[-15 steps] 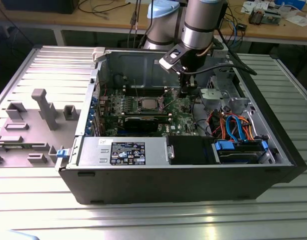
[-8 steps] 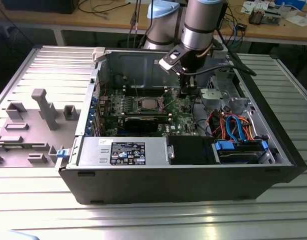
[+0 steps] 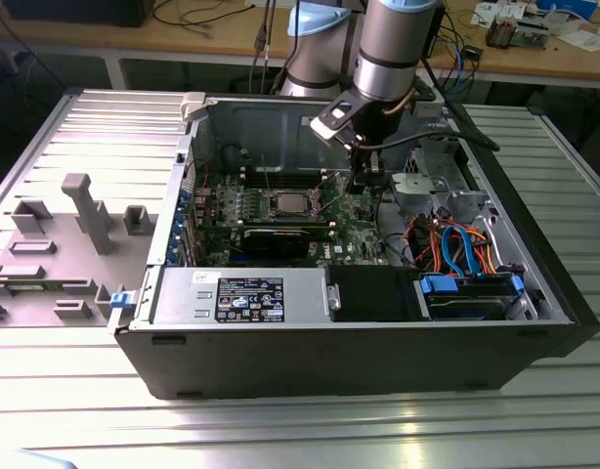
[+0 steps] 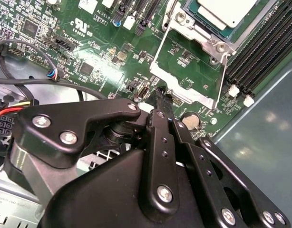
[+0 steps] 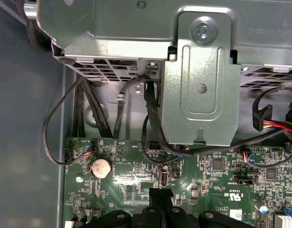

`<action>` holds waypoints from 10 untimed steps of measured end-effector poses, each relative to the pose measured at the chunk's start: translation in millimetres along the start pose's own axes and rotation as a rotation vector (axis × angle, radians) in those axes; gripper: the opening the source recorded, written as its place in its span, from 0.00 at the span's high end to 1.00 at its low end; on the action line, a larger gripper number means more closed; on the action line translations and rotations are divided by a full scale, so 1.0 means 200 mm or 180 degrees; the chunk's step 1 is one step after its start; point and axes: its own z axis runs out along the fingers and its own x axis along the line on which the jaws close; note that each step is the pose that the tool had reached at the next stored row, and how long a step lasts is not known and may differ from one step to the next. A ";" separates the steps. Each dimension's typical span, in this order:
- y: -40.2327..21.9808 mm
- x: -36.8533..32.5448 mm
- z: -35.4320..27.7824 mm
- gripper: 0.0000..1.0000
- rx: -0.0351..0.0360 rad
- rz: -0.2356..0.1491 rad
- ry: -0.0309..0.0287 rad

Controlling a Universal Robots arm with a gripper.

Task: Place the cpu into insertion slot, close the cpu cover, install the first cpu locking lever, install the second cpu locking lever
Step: 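Close the cpu cover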

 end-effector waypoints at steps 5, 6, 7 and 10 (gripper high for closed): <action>0.000 0.000 0.010 0.89 0.0000 0.0000 0.0000; 0.000 0.000 0.011 0.89 0.0000 0.0000 0.0000; 0.000 0.000 0.013 0.89 0.0000 0.0000 0.0000; 0.000 0.001 0.019 0.89 0.0000 0.0000 0.0000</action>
